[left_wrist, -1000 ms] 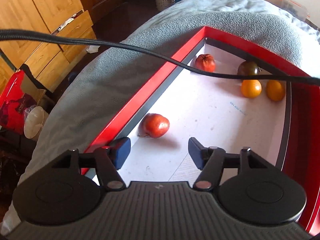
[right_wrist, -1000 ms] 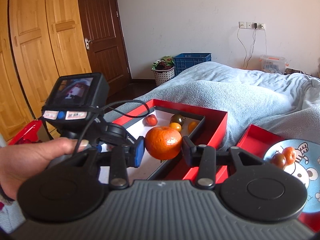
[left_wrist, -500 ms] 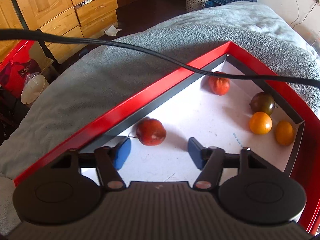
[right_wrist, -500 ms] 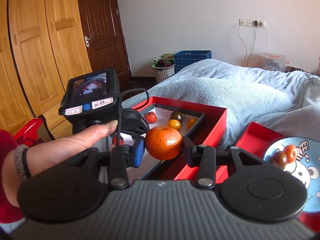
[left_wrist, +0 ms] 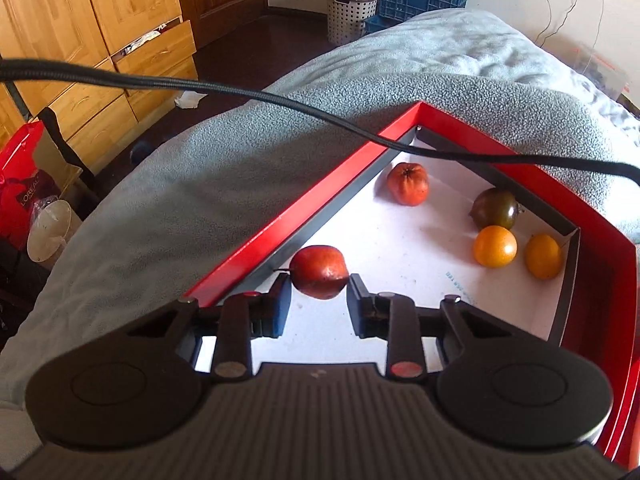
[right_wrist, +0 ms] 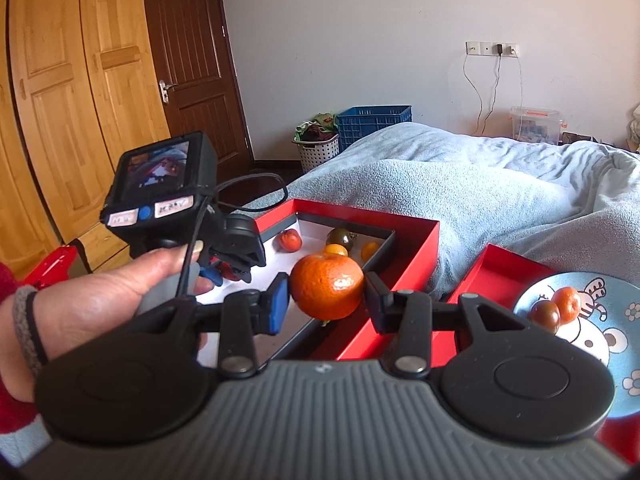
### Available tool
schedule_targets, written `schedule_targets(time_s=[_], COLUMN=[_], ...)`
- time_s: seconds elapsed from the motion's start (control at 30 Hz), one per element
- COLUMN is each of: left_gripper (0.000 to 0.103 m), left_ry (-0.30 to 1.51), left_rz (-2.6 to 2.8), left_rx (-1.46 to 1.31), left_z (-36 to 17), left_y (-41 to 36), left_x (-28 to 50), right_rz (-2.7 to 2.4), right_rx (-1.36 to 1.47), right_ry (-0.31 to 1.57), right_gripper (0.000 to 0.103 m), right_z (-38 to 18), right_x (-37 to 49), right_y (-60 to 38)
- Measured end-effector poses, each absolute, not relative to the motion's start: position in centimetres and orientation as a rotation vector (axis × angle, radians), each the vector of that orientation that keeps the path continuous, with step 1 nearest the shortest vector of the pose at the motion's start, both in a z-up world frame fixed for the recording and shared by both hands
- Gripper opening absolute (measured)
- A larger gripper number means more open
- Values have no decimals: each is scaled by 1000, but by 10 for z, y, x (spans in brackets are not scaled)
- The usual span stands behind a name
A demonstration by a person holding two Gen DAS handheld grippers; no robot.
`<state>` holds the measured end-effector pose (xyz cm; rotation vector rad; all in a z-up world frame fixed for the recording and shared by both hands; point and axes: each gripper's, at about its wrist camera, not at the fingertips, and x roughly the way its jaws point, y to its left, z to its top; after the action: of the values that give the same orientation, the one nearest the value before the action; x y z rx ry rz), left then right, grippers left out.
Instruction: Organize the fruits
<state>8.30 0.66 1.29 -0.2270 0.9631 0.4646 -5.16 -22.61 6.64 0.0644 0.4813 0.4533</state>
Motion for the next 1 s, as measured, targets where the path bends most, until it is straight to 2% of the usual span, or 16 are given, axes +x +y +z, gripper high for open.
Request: schedule_targets(time_s=[1.0], left_gripper=[35], left_ry=[646], left_rz=[42], left_rx=[5], left_z=[84], left_y=[-77], left_x=[-62], right_rz=[272], right_rx=[76], right_ry=[399], right_gripper=[44], right_z=[93], right_x=[-143], right_y=[-265])
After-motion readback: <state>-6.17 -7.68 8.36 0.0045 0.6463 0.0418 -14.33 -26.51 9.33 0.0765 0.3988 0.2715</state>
